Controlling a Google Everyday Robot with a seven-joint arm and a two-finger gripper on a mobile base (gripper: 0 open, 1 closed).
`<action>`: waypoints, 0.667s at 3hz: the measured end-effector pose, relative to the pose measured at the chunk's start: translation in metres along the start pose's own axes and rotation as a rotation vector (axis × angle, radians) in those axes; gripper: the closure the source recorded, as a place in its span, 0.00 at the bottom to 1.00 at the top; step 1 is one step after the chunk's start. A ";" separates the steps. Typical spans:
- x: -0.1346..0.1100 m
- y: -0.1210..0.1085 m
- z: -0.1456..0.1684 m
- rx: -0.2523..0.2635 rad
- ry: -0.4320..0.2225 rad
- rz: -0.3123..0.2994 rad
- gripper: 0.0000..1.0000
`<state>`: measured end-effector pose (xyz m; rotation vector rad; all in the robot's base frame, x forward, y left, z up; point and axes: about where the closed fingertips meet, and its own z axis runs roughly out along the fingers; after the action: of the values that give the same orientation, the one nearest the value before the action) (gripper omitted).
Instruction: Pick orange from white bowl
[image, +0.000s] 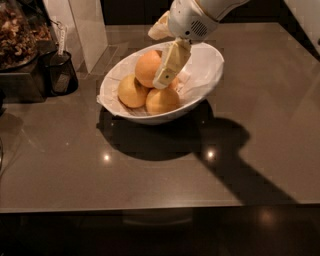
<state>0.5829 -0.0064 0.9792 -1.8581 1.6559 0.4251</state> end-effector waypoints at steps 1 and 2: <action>0.006 -0.004 0.011 -0.022 -0.006 0.015 0.11; 0.009 -0.008 0.022 -0.042 -0.014 0.022 0.10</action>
Offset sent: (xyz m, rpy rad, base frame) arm 0.0189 0.0067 -0.0287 0.0159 0.0695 0.0167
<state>0.5953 0.0001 0.9587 -1.8644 1.6709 0.4848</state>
